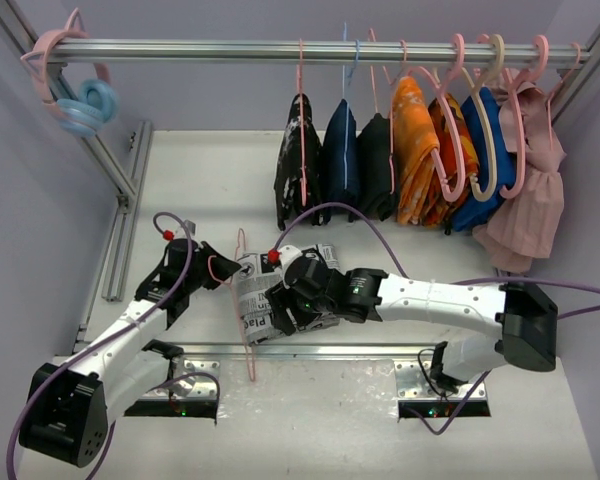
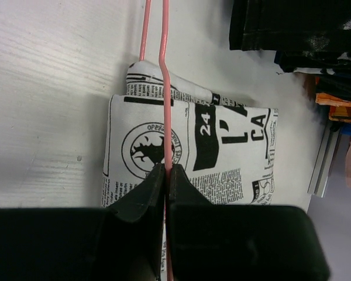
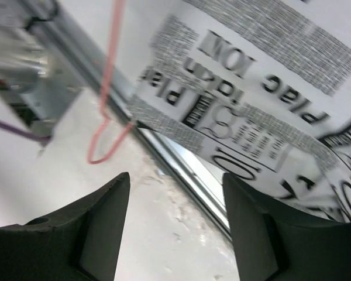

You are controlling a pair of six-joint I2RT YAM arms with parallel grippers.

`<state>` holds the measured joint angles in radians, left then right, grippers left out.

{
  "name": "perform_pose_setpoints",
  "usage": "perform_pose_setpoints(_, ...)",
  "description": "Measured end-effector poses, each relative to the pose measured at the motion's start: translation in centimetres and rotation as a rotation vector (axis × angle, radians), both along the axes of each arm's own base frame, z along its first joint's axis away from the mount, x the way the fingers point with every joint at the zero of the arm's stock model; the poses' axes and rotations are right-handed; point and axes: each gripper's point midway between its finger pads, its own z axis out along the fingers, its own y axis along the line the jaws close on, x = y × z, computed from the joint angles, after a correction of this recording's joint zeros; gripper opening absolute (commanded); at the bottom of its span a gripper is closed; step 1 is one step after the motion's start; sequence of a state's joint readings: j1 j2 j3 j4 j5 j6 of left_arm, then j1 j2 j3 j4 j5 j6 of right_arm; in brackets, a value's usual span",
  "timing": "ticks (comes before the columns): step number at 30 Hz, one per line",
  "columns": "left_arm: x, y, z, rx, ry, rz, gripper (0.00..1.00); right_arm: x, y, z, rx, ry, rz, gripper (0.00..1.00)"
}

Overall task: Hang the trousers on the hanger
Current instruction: Place the trousers on the hanger, then place the hanger at the clothesline.

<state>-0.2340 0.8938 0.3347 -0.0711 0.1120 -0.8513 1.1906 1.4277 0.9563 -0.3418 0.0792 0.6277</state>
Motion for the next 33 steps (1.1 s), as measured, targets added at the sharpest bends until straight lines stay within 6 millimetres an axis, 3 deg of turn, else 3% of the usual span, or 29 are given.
perform_pose_setpoints(3, 0.1, 0.0, -0.2, 0.001, 0.007, -0.001, 0.00, -0.9, 2.4, 1.1, 0.113, 0.016, 0.084, 0.66)
perform_pose_setpoints(6, 0.1, -0.1, -0.2, -0.002, 0.007, -0.001, 0.00, -1.2, 4.6, 0.7, 0.164, 0.038, 0.143, 0.66)
perform_pose_setpoints(11, 0.0, 0.0, 0.0, 0.004, 0.007, -0.004, 0.00, -0.4, 9.8, -2.8, 0.162, 0.093, 0.202, 0.65)
perform_pose_setpoints(13, 0.0, 0.1, 0.1, 0.016, 0.011, -0.009, 0.00, -0.4, 10.7, -4.7, 0.146, 0.119, 0.212, 0.64)
perform_pose_setpoints(14, 0.0, 0.1, 0.2, 0.022, 0.011, -0.011, 0.00, -0.4, 10.9, -5.4, 0.137, 0.129, 0.214, 0.58)
perform_pose_setpoints(16, -0.2, 0.4, 0.0, 0.043, 0.017, -0.011, 0.00, -0.1, 11.6, -6.4, 0.133, 0.136, 0.208, 0.28)
perform_pose_setpoints(21, -0.3, 0.8, 0.1, 0.059, 0.016, 0.005, 0.00, 0.3, 12.6, -6.3, 0.177, 0.133, 0.183, 0.01)
perform_pose_setpoints(22, -0.3, 0.9, 0.1, 0.060, 0.015, 0.006, 0.04, 0.4, 12.6, -6.3, 0.189, 0.140, 0.168, 0.01)
perform_pose_setpoints(24, -0.3, 0.9, 0.1, 0.063, 0.015, 0.009, 0.21, 0.5, 12.2, -6.5, 0.217, 0.162, 0.129, 0.00)
perform_pose_setpoints(26, -0.2, 1.0, 0.2, 0.064, 0.013, 0.011, 0.50, 0.4, 12.1, -6.2, 0.255, 0.174, 0.108, 0.00)
perform_pose_setpoints(28, -0.2, 1.1, 0.1, 0.071, 0.013, 0.015, 0.67, 0.2, 12.1, -5.7, 0.298, 0.167, 0.106, 0.00)
perform_pose_setpoints(31, -0.2, 1.4, 0.0, 0.079, 0.016, 0.032, 0.81, 0.0, 12.1, -5.2, 0.344, 0.152, 0.107, 0.00)
perform_pose_setpoints(33, -0.1, 1.6, -0.2, 0.086, 0.022, 0.045, 0.84, -0.1, 12.0, -5.1, 0.365, 0.146, 0.107, 0.00)
